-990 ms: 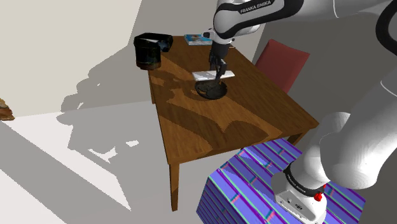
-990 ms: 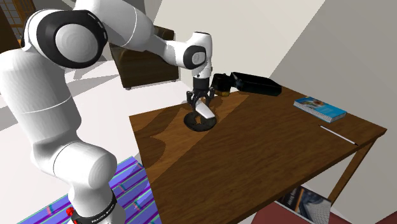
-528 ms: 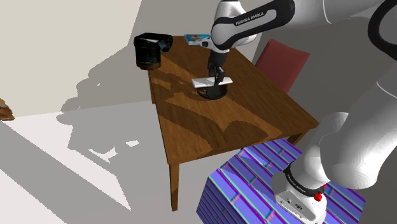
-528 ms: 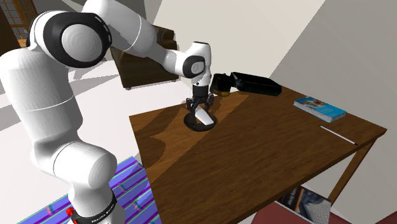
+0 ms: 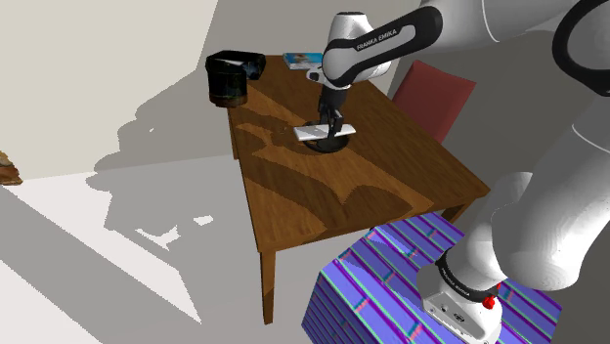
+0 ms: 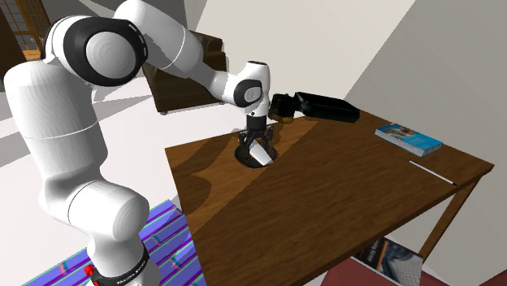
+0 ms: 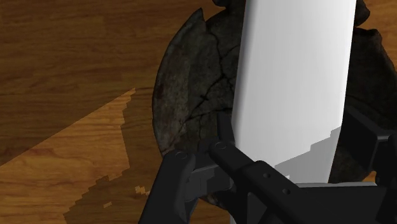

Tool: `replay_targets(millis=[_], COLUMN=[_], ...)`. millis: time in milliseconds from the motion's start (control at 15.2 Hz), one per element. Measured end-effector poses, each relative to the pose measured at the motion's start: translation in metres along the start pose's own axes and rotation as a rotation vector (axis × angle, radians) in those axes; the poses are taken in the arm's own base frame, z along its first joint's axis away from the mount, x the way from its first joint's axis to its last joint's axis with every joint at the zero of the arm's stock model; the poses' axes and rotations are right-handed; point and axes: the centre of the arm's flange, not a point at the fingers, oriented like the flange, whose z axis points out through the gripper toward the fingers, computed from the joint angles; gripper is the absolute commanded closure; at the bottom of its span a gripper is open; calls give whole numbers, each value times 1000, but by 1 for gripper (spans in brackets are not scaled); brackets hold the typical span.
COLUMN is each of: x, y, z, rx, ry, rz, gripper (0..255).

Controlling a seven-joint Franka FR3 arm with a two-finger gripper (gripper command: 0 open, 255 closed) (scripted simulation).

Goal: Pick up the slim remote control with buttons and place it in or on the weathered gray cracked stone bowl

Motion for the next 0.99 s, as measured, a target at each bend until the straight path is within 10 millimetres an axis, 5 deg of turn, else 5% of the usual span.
replay_targets(millis=[198,264,660,990], x=[0,0,0,0], y=[0,0,0,1], z=[0,0,0,-42], rx=[0,0,0,-1], ry=[0,0,0,1], rz=[0,0,0,0], gripper=[255,0,0,0])
